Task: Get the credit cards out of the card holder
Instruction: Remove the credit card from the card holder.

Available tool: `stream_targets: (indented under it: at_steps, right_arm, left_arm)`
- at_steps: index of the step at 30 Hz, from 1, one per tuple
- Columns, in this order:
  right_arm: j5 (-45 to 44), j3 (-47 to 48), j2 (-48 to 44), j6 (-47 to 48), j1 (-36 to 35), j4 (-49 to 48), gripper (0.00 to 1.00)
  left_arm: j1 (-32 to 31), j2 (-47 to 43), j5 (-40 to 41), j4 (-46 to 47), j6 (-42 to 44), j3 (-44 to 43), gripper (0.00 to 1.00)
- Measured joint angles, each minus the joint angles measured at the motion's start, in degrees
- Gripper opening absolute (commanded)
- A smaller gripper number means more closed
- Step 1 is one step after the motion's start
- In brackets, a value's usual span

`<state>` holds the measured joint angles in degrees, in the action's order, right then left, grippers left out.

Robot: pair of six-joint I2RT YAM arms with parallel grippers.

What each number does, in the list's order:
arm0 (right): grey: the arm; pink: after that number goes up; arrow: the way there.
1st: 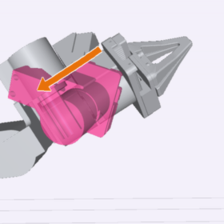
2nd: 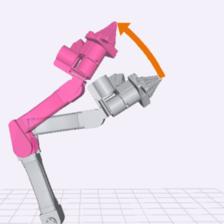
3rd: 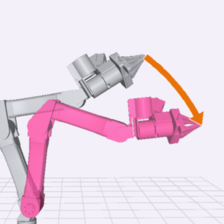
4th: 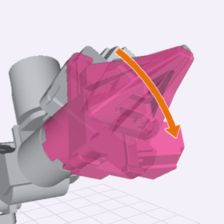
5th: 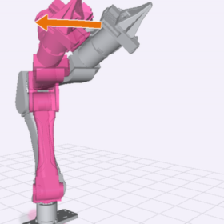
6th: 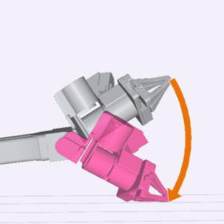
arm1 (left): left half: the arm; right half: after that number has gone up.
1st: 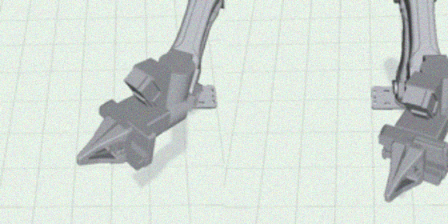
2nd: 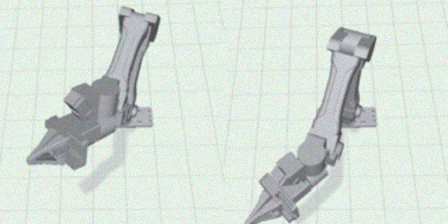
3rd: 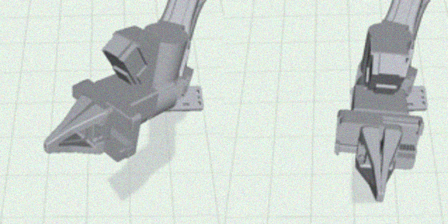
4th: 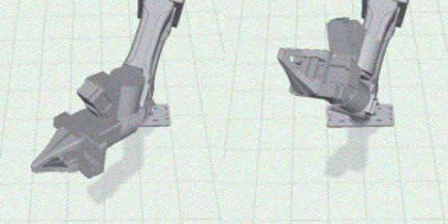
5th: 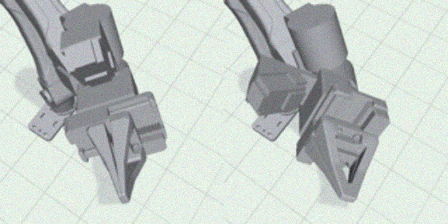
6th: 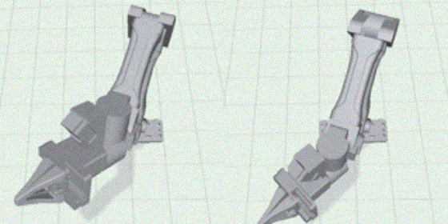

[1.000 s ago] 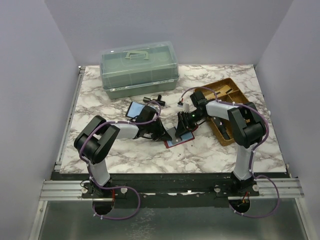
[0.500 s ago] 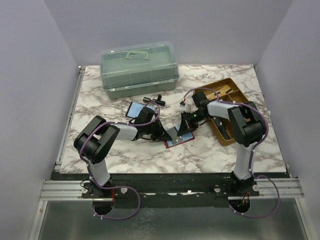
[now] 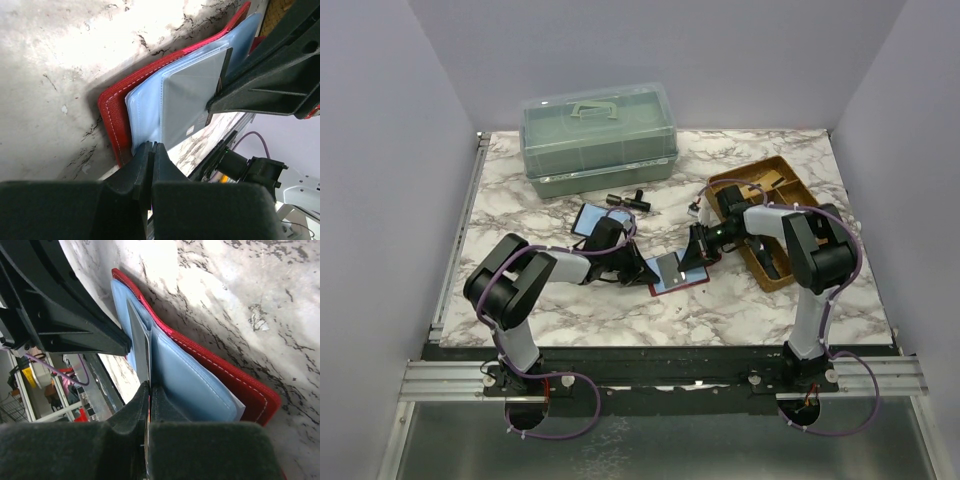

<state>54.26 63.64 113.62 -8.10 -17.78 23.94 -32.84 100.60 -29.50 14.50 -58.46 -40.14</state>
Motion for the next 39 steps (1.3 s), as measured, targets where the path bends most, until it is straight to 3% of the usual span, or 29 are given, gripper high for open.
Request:
stream_targets:
  at_steps: [17, 19, 23, 25, 34, 39]
  right_arm:
    - [-0.9, -1.4, -2.0, 1.7, 5.9, -0.2, 0.00]
    - [-0.9, -1.4, -2.0, 2.0, 5.9, -0.2, 0.00]
    - [2.0, -2.1, -2.6, 2.2, 5.9, -0.8, 0.00]
    - [4.1, -2.9, -3.5, 2.2, 5.9, -1.3, 0.00]
    - [14.8, -4.5, -8.2, 1.6, 5.9, -4.7, 0.00]
    - [18.3, -4.5, -8.9, 0.2, 5.9, -6.0, 0.00]
  left_arm:
    - [2.6, -0.3, -1.4, 0.7, 0.2, 1.9, 0.03]
    - [2.8, -0.9, -1.4, 0.6, 0.3, 2.1, 0.11]
    - [3.7, -3.0, -1.4, 0.0, 0.8, 3.7, 0.42]
    - [3.7, -4.2, -1.5, 0.4, 0.9, 4.1, 0.53]
    - [4.0, -7.5, -2.2, 5.0, -0.7, 6.7, 0.65]
    - [4.3, -7.6, -5.2, 15.3, -3.8, 10.6, 0.67]
